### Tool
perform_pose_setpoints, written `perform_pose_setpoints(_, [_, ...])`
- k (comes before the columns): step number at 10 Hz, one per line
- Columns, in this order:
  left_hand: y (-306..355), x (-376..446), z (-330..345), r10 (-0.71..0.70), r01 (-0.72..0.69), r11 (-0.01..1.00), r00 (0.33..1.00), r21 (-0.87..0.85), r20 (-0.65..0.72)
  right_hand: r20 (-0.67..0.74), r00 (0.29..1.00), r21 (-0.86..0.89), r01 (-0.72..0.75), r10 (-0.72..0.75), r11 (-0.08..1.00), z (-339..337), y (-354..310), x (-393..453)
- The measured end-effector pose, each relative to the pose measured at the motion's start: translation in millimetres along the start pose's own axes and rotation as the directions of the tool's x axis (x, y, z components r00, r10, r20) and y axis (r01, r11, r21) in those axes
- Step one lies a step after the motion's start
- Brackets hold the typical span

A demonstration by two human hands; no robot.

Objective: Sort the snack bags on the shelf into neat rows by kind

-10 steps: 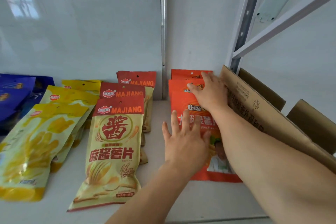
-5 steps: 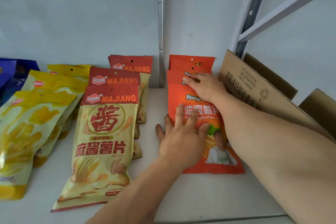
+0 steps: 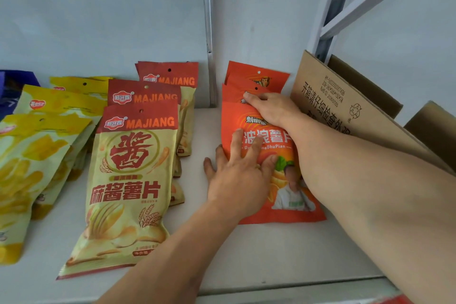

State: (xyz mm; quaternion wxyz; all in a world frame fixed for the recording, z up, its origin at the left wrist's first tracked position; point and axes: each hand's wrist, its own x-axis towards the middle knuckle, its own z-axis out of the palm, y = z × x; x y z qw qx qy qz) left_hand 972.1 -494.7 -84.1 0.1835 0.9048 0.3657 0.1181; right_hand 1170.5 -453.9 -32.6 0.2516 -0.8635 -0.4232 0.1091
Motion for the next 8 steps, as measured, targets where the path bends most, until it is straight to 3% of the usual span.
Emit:
perform_pose_setpoints(2, [1,-1,-2,-0.003,0.003,1.0,1.0,-0.013,0.002,-0.029,1.0,-0.089,-0.002,0.0,0.996,-1,-2,-3])
perform_pose_setpoints(4, [1,0,-4,0.003,-0.006,0.999,0.997,-0.042,-0.075,-0.245,0.967,-0.256,0.007,-0.072,0.967,-6,-11,-6])
perform_pose_setpoints(5, [2,1,-7,0.03,-0.03,1.0,0.986,0.003,-0.163,-0.334,0.935,-0.232,0.037,-0.116,0.972,-10,-15,-14])
perform_pose_setpoints(7, [3,2,-32,-0.002,-0.03,0.987,0.981,-0.159,-0.195,-0.368,0.911,-0.07,0.175,-0.189,0.982,-28,-32,-43])
perform_pose_setpoints(8, [5,3,-58,-0.032,-0.058,0.954,0.956,-0.294,-0.292,-0.397,0.9,0.086,0.23,-0.179,0.969,-47,-44,-61])
